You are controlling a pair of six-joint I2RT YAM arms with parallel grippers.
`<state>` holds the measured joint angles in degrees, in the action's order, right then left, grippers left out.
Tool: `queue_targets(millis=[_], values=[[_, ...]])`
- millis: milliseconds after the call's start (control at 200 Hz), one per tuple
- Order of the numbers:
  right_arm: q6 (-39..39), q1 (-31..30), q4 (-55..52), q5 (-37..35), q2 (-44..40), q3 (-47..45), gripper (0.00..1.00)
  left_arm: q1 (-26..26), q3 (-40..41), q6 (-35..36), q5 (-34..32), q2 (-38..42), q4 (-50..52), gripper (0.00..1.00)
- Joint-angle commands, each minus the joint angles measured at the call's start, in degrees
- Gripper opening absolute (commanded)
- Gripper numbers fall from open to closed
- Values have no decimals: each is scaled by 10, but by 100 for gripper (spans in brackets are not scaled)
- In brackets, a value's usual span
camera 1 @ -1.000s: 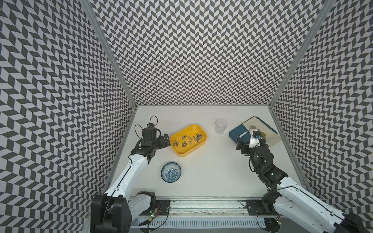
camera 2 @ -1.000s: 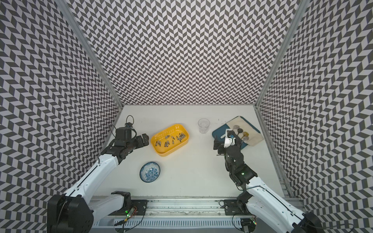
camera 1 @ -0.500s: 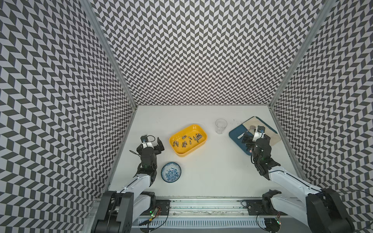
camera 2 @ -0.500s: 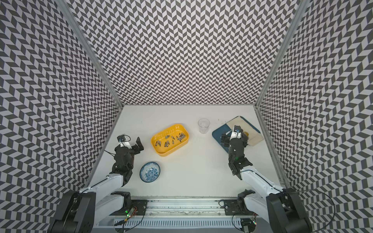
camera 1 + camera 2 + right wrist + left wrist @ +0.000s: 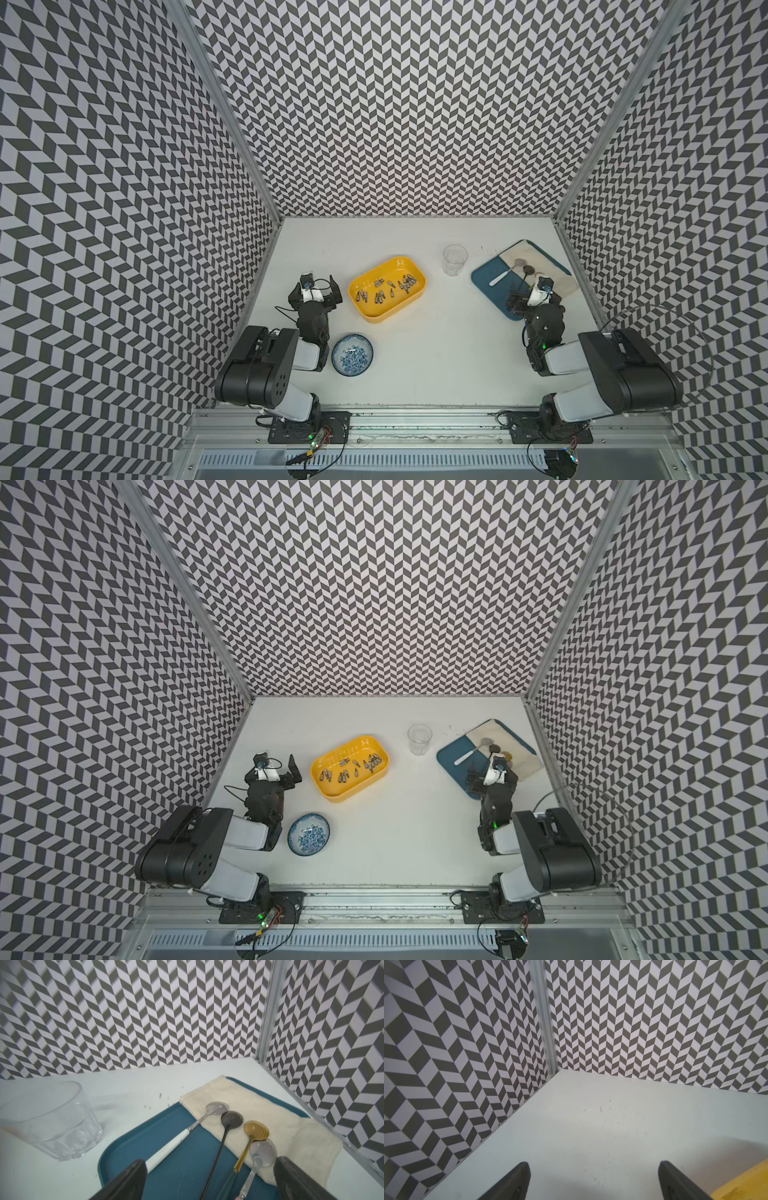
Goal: Put the bit on the desktop into the storage box
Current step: Reset both arms
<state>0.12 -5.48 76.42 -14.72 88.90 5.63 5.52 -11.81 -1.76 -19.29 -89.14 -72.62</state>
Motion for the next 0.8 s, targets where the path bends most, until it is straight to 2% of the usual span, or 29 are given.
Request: queue_targets(millis=[0, 60, 130, 195, 260, 301, 371, 566, 656, 791], values=[[-40, -21, 249, -1, 22, -49, 99, -4, -15, 2, 29, 17, 13, 100], [-60, -25, 247, 45, 12, -57, 99, -2, 0, 21, 19, -12, -72, 100], [-55, -25, 248, 37, 17, -53, 99, -6, -17, 2, 27, 14, 11, 100], [-48, -26, 239, 12, 34, -28, 100, -15, -15, 6, 38, -1, -21, 100], [-45, -28, 124, 6, 9, 11, 99, -15, -19, -1, 39, 12, 11, 100], [-41, -25, 57, 10, -4, 36, 99, -14, -15, 4, 37, 5, -8, 100], [-28, -15, -5, 22, -12, 61, 99, -14, -18, 1, 38, 9, 4, 100], [-28, -9, 70, 28, 15, 45, 99, -15, -19, 2, 39, 6, 1, 100], [-27, -9, 42, 30, 6, 51, 99, -23, -24, -2, 53, 3, 8, 100], [-28, -9, 59, 30, 11, 47, 99, -26, -26, -4, 60, 4, 16, 100]])
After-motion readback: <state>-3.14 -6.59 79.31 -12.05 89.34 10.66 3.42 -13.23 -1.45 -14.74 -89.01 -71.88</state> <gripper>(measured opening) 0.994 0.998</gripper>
